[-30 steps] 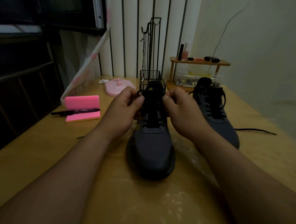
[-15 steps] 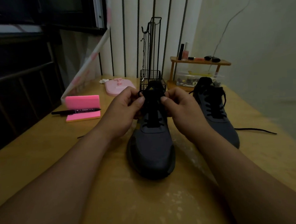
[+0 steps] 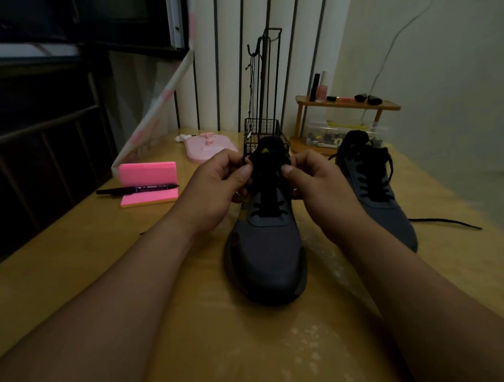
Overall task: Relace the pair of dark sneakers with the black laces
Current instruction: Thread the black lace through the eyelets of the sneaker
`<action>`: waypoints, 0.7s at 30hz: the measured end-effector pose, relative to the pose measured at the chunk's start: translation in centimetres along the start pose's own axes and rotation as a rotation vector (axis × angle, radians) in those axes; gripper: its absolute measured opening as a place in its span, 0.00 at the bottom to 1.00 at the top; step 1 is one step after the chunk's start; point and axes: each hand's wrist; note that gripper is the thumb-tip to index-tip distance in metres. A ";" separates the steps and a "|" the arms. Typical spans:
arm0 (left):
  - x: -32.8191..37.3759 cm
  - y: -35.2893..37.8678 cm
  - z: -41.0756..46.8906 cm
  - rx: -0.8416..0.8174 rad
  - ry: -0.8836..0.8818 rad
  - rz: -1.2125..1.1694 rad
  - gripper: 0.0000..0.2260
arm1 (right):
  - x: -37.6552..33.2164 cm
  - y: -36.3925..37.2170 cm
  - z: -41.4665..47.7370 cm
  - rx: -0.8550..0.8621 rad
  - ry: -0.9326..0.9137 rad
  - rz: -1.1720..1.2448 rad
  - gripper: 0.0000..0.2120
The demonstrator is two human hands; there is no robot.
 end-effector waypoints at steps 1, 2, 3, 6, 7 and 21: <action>0.0 0.0 0.0 0.003 0.001 0.005 0.04 | 0.0 0.0 0.1 0.005 0.016 0.006 0.06; -0.1 -0.1 0.0 0.005 0.002 0.011 0.04 | 0.0 0.1 0.1 0.009 0.032 0.015 0.07; -0.1 -0.1 0.0 0.006 0.006 0.018 0.04 | -0.1 0.1 0.1 0.012 0.045 0.022 0.07; -0.1 -0.1 0.0 0.007 0.013 0.033 0.04 | -0.1 0.2 0.1 0.006 0.053 0.029 0.06; -0.1 -0.1 0.0 0.009 0.013 0.033 0.04 | -0.2 0.1 0.1 -0.001 0.047 0.021 0.06; 0.0 0.0 -0.1 0.028 0.027 0.057 0.05 | -0.4 0.0 -0.2 0.001 -0.002 0.011 0.06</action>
Point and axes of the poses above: each hand's wrist, its own z-axis towards the middle knuckle, its own y-axis out of the palm, x = y × z, and after that the axes turned 7 degrees about -z, right-handed
